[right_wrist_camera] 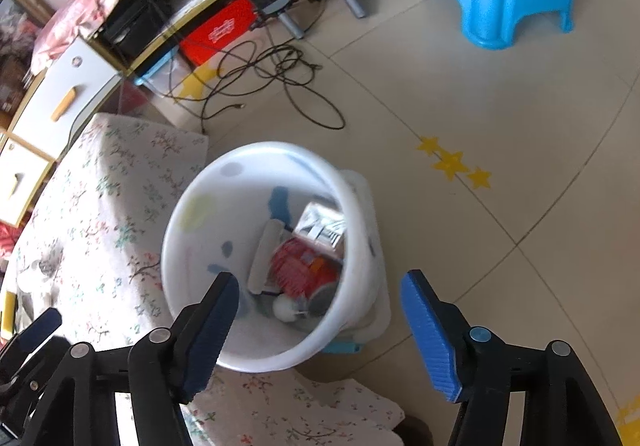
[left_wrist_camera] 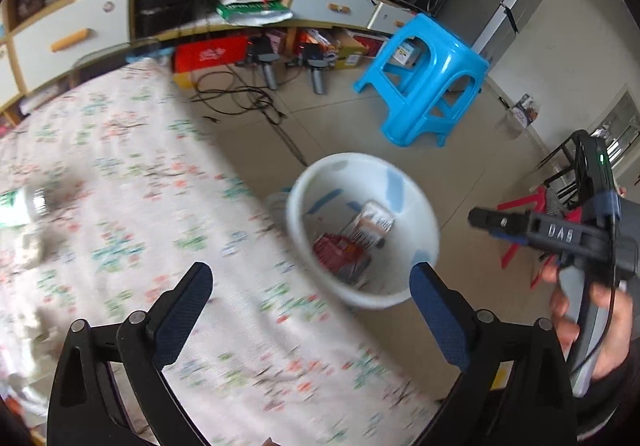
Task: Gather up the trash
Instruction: 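Carry the can and bottle over the wastebasket and open both grippers, then reach the left gripper to the yellow wrapper while the right gripper reaches the crumpled tissue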
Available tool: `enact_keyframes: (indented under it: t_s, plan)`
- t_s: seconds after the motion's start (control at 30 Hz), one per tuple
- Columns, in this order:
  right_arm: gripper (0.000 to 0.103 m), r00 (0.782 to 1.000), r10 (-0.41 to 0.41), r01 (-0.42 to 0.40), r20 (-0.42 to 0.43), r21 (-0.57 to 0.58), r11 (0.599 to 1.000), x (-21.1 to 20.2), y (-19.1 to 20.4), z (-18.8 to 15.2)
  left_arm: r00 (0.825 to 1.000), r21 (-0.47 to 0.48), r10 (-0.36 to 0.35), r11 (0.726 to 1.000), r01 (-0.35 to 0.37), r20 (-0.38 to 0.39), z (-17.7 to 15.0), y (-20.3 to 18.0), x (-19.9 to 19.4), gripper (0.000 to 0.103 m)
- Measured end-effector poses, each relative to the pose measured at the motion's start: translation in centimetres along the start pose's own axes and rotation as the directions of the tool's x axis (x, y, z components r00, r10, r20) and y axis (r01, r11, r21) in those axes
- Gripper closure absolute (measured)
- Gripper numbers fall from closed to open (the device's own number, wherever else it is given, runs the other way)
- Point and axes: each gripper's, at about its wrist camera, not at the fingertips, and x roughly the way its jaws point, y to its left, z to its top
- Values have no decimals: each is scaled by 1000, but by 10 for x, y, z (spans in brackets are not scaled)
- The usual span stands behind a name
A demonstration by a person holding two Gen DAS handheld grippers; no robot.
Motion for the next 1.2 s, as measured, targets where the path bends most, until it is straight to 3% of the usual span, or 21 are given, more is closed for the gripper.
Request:
enact_keyframes:
  t_s: [0.3, 0.63, 0.83, 0.93, 1.2]
  plan:
    - [16, 1000, 19, -20, -8, -137, 990, 0, 53, -18, 995, -33, 88, 996, -86, 45, -42, 66, -69, 2]
    - [12, 998, 40, -48, -38, -261, 964, 8, 117, -47, 969, -122, 244, 964, -238, 34, -92, 140, -124, 0]
    - [12, 997, 39, -59, -67, -323, 945, 20, 151, -62, 956, -306, 293, 907, -289, -34, -125, 201, -141, 0]
    - [12, 996, 33, -61, -84, -349, 935, 27, 166, -70, 959, -408, 271, 869, -282, -85, -144, 228, -144, 0]
    - [12, 994, 23, -66, -110, -411, 909, 39, 202, -87, 955, -564, 230, 771, -296, -187, -185, 264, -137, 0]
